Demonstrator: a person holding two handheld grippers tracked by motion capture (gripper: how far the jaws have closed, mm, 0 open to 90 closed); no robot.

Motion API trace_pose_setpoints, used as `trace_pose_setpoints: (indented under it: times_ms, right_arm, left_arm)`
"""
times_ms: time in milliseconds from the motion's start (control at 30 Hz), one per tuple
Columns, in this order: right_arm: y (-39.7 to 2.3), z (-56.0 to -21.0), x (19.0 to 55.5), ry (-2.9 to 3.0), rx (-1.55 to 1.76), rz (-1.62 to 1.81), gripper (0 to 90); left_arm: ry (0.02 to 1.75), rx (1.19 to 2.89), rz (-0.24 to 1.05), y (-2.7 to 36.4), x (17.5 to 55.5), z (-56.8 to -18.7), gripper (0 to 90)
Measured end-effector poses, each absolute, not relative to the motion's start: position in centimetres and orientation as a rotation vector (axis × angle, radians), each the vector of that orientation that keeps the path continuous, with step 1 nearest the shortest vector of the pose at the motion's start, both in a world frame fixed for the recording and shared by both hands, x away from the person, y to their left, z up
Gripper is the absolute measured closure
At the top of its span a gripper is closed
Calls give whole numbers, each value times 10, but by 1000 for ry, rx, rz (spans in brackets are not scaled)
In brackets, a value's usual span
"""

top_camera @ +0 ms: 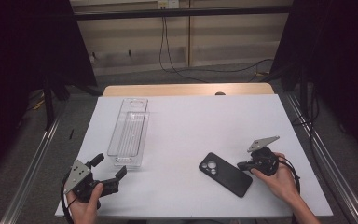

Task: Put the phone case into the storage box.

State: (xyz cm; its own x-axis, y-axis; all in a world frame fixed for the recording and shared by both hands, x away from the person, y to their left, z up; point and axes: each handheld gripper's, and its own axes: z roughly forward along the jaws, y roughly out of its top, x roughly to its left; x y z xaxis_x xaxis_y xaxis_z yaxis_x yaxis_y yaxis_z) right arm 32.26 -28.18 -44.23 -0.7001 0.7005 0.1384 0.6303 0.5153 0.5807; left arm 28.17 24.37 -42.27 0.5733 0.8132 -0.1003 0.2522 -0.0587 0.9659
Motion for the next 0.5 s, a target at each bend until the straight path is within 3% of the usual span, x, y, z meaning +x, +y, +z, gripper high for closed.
trace_pose_setpoints:
  times_ms: [167, 267, 500]
  right_arm:
    - [-286, -444, 323, 2626, 1177, 979, 900]
    - [-288, -443, 322, 2576, 1189, 997, 786]
    - [-294, -434, 317, 2487, 1168, 1122, 689]
  left_arm:
    - [923, 1604, 581, 244, 282, -423, 35]
    - [919, 1605, 585, 244, 281, -423, 35]
    - [916, 1603, 583, 245, 280, -422, 35]
